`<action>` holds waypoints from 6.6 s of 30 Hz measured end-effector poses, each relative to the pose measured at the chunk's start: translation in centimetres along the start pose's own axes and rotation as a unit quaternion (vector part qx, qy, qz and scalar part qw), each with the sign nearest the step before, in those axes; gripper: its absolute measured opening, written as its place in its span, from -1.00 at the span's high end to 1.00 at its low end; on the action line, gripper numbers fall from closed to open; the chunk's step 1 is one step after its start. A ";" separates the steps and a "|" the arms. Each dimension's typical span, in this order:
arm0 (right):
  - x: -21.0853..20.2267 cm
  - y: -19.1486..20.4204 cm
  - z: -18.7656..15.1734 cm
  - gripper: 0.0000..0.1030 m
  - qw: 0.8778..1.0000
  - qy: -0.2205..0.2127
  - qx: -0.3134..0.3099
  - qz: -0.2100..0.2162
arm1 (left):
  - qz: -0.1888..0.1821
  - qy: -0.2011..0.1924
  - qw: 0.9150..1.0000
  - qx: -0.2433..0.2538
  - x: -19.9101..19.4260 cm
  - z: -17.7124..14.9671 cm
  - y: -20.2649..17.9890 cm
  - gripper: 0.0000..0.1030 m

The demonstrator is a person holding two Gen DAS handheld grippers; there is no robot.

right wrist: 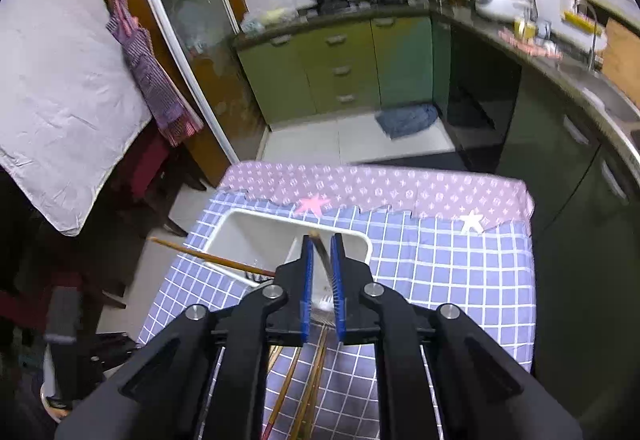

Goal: Organize utensils
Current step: 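Lift the chopstick upright and drop it into the holder with the right tool, then move both tools back over the remaining chopsticks, then close the left tool on a wooden chopstick and lift it upright, then close the right tool on a chopstick and lift it upright while the left tool holds its chopstick, then lower the left tool's chopstick into the white holder and open the left tool, then lower the right tool's chopstick into the holder and open the right tool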

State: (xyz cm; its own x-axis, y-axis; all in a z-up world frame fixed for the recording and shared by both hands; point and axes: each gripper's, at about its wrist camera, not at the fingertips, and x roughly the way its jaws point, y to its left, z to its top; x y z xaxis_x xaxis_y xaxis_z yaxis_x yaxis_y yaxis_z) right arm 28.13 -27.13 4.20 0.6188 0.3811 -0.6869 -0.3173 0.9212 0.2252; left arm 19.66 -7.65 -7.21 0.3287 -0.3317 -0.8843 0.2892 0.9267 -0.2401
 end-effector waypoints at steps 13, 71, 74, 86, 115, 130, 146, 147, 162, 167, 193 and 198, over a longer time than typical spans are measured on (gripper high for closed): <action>-1.0 -3.4 -14.2 0.43 0.995 0.102 0.010 -0.007 | 0.047 0.097 0.994 0.005 6.2 0.9 -1.3 0.24; 12.3 0.6 -16.7 0.70 0.952 0.302 -0.046 -0.017 | 0.083 -0.090 0.992 0.021 -2.4 -1.0 -0.5 0.87; 12.8 0.8 -16.5 0.70 0.951 0.307 -0.042 -0.016 | 0.082 -0.098 0.991 0.024 -2.7 -1.3 -0.3 0.87; 13.9 2.4 -16.7 0.70 0.946 0.321 -0.043 -0.026 | 0.073 -0.102 0.991 0.033 -3.0 -1.9 -0.3 0.87; 6.0 4.1 -16.6 0.87 0.985 0.167 -0.040 0.001 | 0.077 -0.112 0.990 0.046 -3.6 -1.6 -0.7 0.87; -3.7 2.4 -17.8 0.87 0.999 0.010 -0.026 0.016 | 0.077 -0.125 0.987 0.060 -4.8 -1.1 -2.2 0.87; -4.7 2.2 -17.1 0.87 0.999 -0.005 -0.030 0.014 | 0.064 -0.137 0.985 0.078 -6.0 1.5 -4.4 0.87; -4.8 2.2 -17.0 0.87 0.999 -0.006 -0.031 0.014 | 0.063 -0.140 0.985 0.079 -6.4 1.8 -4.5 0.87; -5.2 1.7 -17.2 0.87 0.999 -0.010 -0.029 0.019 | 0.043 -0.262 0.959 0.098 -15.2 11.5 -8.3 0.87; -5.3 1.5 -17.4 0.87 0.999 -0.009 -0.027 0.021 | 0.062 -0.275 0.955 0.089 -14.3 13.9 -8.5 0.87; -13.1 5.4 -2.4 0.87 0.973 -0.227 -0.039 0.015 | 0.075 -0.232 0.968 0.064 -11.4 9.5 -5.3 -0.01; -7.9 4.2 0.1 0.87 0.979 -0.202 -0.018 -0.030 | 0.077 -0.195 0.976 0.052 -10.8 5.9 -3.6 -0.01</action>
State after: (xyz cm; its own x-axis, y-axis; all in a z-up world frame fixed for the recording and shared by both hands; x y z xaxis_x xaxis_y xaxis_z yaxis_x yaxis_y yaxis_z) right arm 22.01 -26.29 10.66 0.8680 0.3336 -0.3678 -0.2925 0.9421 0.1641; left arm 20.40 -8.44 5.56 0.6877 -0.2502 -0.6815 0.2920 0.9548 -0.0558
